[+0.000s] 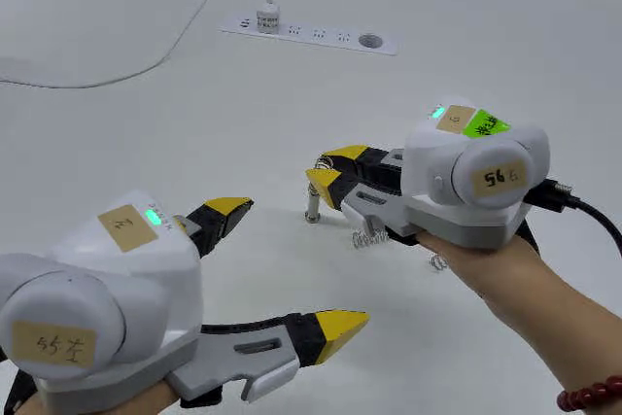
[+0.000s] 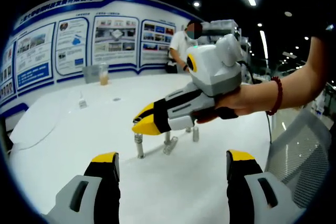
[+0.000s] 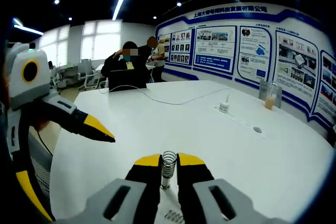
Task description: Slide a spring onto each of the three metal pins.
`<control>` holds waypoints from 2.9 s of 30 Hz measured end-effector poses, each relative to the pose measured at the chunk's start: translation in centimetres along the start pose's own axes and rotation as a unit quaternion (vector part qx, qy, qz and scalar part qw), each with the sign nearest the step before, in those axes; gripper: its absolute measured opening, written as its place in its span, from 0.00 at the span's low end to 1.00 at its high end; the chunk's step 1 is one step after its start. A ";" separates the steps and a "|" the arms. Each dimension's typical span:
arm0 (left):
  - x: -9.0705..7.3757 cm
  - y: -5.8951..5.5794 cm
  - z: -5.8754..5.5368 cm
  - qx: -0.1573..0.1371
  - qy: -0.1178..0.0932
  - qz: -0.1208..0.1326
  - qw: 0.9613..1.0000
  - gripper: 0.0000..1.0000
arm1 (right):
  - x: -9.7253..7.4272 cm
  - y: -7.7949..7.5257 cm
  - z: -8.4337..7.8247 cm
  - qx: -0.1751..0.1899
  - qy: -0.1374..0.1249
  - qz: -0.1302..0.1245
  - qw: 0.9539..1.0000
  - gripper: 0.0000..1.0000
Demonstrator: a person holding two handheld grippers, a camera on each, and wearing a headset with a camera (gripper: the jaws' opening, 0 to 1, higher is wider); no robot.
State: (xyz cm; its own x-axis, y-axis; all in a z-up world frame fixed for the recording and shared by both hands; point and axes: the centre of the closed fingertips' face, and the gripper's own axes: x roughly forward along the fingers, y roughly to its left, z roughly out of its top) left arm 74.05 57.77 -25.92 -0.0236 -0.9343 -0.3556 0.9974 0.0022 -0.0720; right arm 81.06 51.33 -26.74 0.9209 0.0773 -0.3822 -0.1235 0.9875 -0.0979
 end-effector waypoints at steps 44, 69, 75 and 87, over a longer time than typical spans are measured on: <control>-0.1 0.0 -0.1 0.005 0.003 -0.002 1.000 0.83 | 1.4 0.4 -3.0 0.004 0.054 -0.008 0.999 0.20; 0.5 -0.7 -0.4 0.048 0.030 -0.013 0.998 0.79 | -5.6 -1.2 -0.8 0.079 0.021 -0.051 0.995 0.42; 1.2 -0.8 0.3 0.063 0.027 -0.020 0.997 0.76 | -7.5 -1.8 -0.8 0.088 0.014 -0.065 0.994 0.46; 3.7 -0.3 -0.4 0.096 0.049 -0.032 0.994 0.62 | -11.3 -2.8 -1.6 0.106 0.005 -0.081 0.991 0.50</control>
State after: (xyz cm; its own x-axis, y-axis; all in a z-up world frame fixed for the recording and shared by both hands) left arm 73.59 54.47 -27.58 -0.0853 -0.8909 -0.4460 0.9880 -0.1336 0.0778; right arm 70.36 47.48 -23.60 0.9186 -0.0848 -0.3861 0.1068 0.9936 0.0359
